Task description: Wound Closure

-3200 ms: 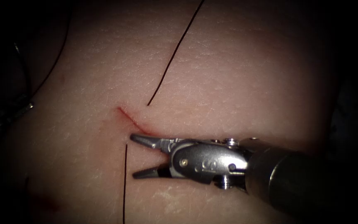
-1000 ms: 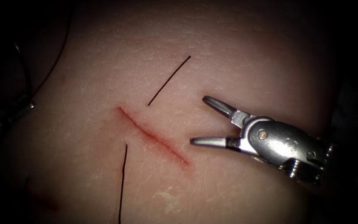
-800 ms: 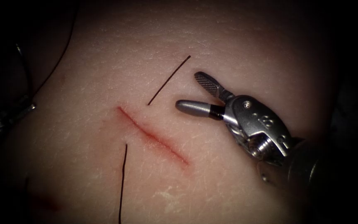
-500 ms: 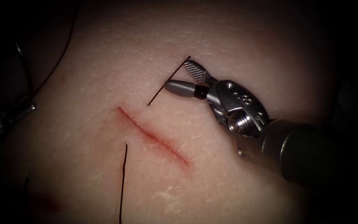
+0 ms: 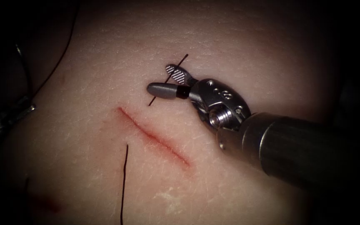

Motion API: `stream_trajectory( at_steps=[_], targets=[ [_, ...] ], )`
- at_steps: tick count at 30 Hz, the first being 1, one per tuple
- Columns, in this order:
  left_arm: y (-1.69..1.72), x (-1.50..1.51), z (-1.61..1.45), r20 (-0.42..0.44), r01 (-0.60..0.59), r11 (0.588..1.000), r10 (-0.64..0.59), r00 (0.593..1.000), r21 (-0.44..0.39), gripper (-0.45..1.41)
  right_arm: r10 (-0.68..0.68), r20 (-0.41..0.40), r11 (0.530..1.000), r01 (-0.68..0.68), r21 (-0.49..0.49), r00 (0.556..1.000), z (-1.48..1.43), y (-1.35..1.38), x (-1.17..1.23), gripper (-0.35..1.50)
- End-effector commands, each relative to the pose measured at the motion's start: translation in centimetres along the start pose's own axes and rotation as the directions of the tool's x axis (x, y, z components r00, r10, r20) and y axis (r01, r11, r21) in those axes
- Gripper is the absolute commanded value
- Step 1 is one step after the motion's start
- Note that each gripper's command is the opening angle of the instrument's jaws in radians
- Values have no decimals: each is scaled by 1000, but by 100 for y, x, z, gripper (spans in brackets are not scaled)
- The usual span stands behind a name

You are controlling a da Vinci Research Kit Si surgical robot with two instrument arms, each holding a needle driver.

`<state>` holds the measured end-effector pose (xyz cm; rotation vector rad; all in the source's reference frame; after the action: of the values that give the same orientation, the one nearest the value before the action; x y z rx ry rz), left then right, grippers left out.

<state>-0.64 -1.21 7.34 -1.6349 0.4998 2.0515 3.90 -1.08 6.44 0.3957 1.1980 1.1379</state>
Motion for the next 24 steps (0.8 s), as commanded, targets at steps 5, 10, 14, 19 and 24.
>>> stream_trajectory(
  at_steps=[5,10,14,19,24],
  targets=[
    [7,-8,1,0,4,1000,-4,1000,-3,-45,-69,-33,998,69,3,997,5,-9,-2,-35],
    [4,-7,5,1,8,1000,-8,1000,-9,-45,-143,-53,990,143,7,988,0,-32,8,-35],
    [0,-6,8,-1,13,1000,-13,1000,-16,-45,-168,-72,986,169,3,983,-3,-45,21,-35],
    [-7,-9,8,-5,17,1000,-17,1000,-24,-45,-182,-75,983,183,4,980,-4,-50,24,-35],
    [-23,-27,14,-1,22,999,-22,1000,-26,-45,-219,-110,975,222,12,969,-5,-47,24,96]
  ],
)
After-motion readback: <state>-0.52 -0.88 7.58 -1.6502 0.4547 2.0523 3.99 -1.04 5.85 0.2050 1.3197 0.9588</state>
